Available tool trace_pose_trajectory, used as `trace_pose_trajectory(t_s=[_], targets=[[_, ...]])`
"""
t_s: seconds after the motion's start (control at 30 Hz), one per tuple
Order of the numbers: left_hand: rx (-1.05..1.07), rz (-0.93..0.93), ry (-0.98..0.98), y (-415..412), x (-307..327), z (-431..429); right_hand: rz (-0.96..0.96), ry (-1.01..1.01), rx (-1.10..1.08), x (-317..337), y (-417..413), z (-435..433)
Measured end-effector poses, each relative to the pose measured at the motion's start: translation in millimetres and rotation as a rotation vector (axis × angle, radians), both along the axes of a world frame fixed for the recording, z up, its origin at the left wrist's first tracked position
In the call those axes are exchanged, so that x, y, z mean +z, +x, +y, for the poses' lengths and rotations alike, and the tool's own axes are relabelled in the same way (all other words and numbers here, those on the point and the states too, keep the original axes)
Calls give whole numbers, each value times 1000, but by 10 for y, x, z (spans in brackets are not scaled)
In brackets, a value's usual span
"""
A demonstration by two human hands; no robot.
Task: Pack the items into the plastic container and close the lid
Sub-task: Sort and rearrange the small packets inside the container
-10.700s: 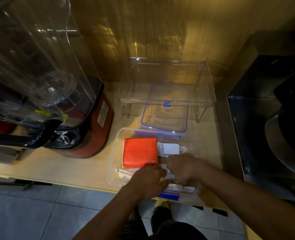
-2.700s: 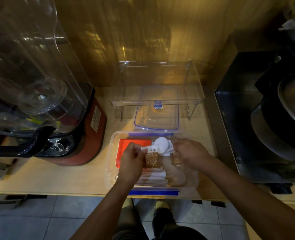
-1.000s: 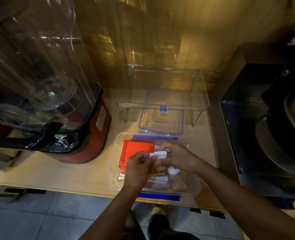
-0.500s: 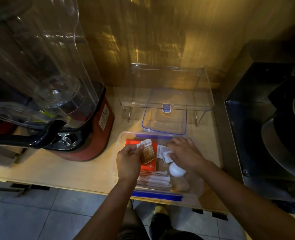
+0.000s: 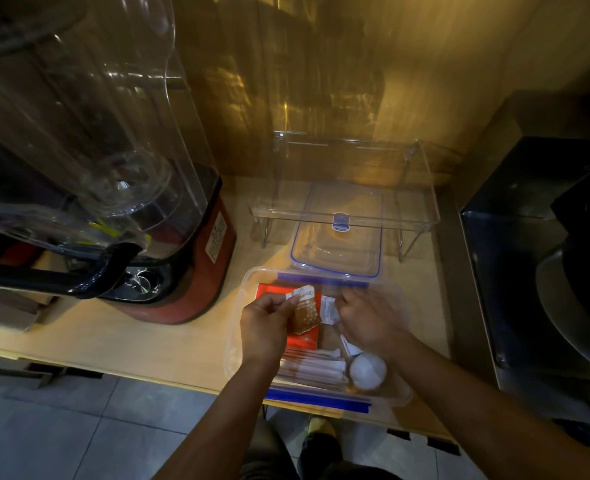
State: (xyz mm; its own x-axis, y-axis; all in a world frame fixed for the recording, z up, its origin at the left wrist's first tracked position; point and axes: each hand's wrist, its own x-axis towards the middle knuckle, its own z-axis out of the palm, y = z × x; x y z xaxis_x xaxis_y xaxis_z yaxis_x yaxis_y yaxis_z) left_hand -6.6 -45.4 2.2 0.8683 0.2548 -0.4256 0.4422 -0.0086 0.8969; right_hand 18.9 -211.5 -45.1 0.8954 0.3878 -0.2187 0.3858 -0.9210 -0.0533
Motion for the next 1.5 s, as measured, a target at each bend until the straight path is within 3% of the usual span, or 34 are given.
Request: trace_pose_trajectory(t_s=[0.23,0.3,0.43,0.57,0.8,0.9,1.1,1.23,1.3,1.37,1.5], targets=[[33,23,-37,43,-5,26,-36,-289,163,25,15,166],[46,26,-53,56,-3,39,-42,-280,180,5,-25,174],[68,22,-56,79,10,106,-105,162,-70,30,-59,59],[126,35,-103,116,16,178,199,782,-551,187,-99,-31],[100,30,-126,150,51,125,443,1377,-679,400,-67,-41],[81,20,-120,164,71,93,450,1343,-622,488,-9,-67],[22,-12,-103,181,79,64,524,978,-310,758,166,-210],[-49,-1,-125,161,87,27,549,988,-245,822,149,-163],[-96,-4,-137,145,104,2,563,879,-233,786,125,-128],[-119,-6,-140,131,115,-14,519,771,-198,733,115,-96],[-139,15,-142,121,115,-20,404,768,-212,668,127,-75]])
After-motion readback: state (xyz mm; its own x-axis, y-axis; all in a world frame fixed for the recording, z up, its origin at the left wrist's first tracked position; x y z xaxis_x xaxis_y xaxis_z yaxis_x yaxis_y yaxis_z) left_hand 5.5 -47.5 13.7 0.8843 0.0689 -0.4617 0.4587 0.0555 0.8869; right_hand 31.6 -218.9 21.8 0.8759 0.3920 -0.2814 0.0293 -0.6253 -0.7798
